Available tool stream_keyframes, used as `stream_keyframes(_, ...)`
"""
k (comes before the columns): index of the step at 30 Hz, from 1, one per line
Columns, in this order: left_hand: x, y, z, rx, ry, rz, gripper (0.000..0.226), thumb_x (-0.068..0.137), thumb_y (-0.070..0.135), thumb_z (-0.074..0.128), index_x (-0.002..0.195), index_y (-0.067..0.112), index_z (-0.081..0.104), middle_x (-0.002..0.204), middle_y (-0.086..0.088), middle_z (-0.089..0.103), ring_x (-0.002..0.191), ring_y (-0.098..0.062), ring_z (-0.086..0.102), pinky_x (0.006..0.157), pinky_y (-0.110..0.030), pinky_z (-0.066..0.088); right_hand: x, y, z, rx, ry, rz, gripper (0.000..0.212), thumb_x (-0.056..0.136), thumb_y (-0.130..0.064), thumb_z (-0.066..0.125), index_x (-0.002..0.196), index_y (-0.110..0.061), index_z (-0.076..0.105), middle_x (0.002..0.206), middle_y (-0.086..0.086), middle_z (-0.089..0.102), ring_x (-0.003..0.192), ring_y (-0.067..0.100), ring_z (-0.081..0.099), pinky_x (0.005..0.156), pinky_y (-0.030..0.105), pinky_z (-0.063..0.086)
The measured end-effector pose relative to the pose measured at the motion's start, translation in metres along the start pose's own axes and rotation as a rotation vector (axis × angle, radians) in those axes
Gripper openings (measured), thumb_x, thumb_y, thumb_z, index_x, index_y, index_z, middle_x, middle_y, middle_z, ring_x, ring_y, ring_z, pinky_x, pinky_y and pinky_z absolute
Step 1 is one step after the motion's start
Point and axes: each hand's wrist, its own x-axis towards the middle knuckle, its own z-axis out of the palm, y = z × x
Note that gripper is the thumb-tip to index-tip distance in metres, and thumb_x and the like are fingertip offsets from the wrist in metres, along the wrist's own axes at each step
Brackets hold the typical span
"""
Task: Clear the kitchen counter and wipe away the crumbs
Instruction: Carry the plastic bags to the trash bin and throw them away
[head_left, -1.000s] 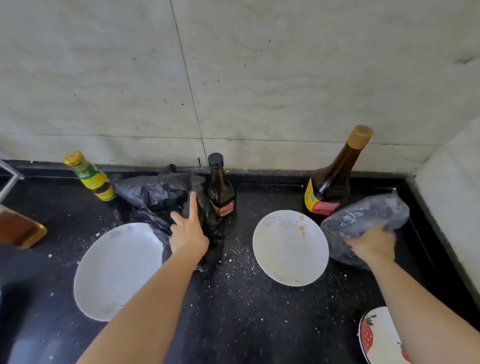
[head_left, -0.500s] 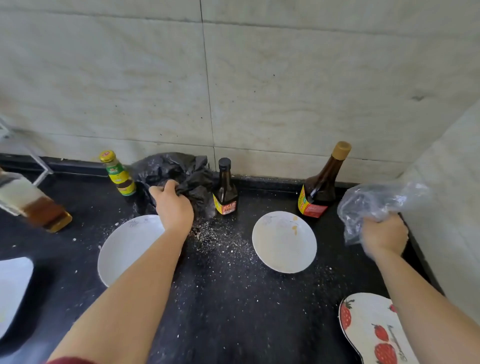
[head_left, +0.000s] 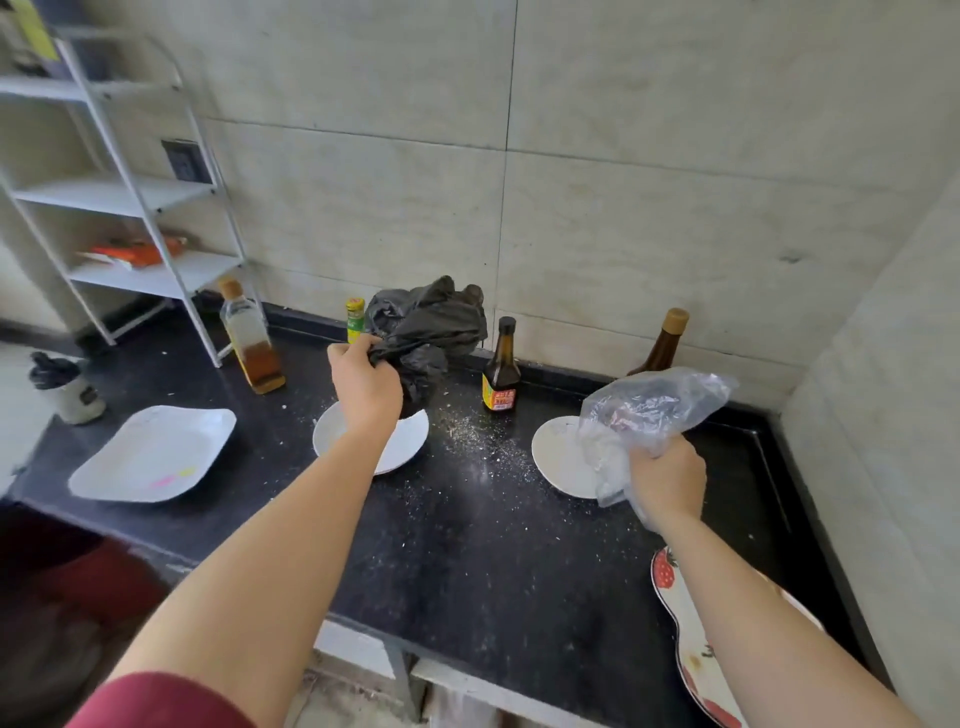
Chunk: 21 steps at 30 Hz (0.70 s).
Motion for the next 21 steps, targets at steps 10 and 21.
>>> stream_keyframes(10, -0.093, 0.004, -0.062, -0.109, -0.341, -0.118, 0.019, 0.075, 0.029, 0.071, 0.065, 0.014, 0.065, 0.066, -0.003, 0.063, 0.065, -0.019, 0.055, 0.057, -0.024, 0.042, -0.091, -0.023, -0.036, 0.071, -0.117, -0.096, 0.013, 0.091, -0.019, 0.055, 0.093, -0.010, 0.063, 0.083, 0.002, 0.061, 0.066, 0.011, 0.052, 0.052, 0.020, 0.033)
stream_keyframes(21, -0.189, -0.091, -0.185, -0.036, -0.119, -0.511, 0.007, 0.073, 0.000, 0.060, 0.072, 0.007, 0.059, 0.074, -0.013, 0.055, 0.069, -0.023, 0.048, 0.062, -0.028, 0.039, -0.216, -0.023, -0.030, 0.019, -0.358, -0.231, 0.010, 0.088, -0.016, 0.052, 0.086, -0.011, 0.061, 0.083, 0.001, 0.057, 0.076, 0.020, 0.052, 0.068, 0.028, 0.036)
